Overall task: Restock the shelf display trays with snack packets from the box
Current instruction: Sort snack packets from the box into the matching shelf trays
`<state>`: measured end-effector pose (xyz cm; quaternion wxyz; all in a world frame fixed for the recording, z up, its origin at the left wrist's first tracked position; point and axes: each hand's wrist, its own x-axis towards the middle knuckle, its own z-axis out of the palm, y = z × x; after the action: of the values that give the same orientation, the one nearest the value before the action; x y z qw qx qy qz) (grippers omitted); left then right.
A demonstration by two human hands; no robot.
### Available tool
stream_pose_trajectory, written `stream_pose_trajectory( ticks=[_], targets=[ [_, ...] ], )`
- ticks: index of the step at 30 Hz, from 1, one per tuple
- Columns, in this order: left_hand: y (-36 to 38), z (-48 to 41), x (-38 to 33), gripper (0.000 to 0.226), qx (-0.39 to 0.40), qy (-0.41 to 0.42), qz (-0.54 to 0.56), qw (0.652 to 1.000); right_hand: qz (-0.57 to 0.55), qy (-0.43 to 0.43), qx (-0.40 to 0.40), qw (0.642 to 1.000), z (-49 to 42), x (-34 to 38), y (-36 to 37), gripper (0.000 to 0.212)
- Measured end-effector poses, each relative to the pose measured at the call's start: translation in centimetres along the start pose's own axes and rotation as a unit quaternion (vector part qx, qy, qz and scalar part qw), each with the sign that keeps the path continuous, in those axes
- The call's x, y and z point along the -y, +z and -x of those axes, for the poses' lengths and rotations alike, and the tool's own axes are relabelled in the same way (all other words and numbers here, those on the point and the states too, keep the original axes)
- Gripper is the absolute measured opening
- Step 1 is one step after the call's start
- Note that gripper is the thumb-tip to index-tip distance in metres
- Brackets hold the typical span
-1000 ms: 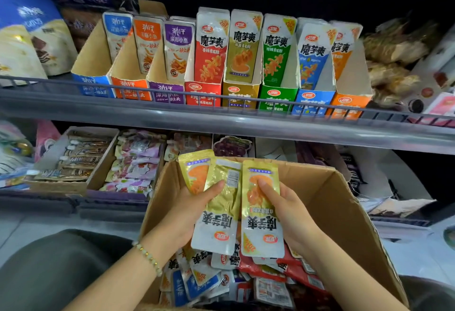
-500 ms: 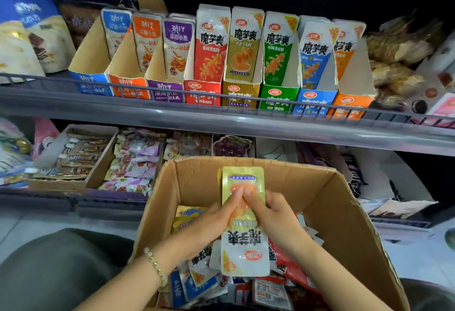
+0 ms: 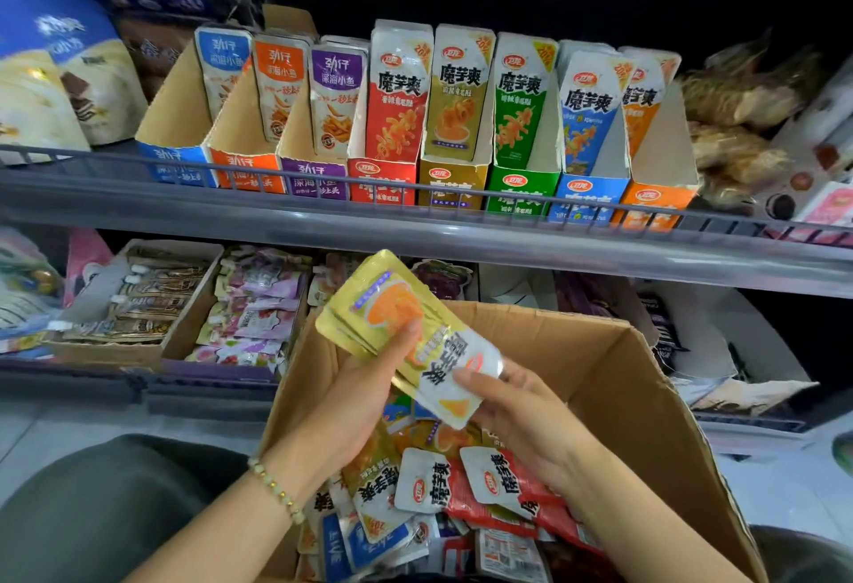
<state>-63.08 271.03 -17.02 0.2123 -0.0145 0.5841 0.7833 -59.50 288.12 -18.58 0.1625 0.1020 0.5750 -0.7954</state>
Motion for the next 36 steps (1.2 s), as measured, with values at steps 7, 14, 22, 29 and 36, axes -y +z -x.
stream_pose_trajectory(
  ticks=[7,14,22,29,36],
  targets=[
    [-2.4,-1.1,-1.3,0.1,-0.058,0.216,-0.296,0.929,0.159,-0.186,-0.113,0.963,0.9,3.9,-2.5,0.016],
    [-0.1,-0.1,1.3,0.057,0.169,0.049,-0.337,0.925,0.104,-0.178,-0.123,0.971,0.5,2.4,-1.2,0.029],
    [1.3,0.3,1.1,0.068,0.155,0.141,-0.294,0.933,-0.03,-0.121,-0.089,0.988,-0.2,0.8,1.7,0.039],
    [1.2,0.3,-0.8,0.07,0.14,0.165,-0.312,0.925,0.106,-0.205,-0.11,0.967,-0.5,3.6,2.3,0.028],
    [0.4,-1.9,-6.9,0.034,0.05,0.249,-0.368,0.894,0.295,-0.277,-0.042,0.913,0.2,14.0,2.0,0.053]
  ],
)
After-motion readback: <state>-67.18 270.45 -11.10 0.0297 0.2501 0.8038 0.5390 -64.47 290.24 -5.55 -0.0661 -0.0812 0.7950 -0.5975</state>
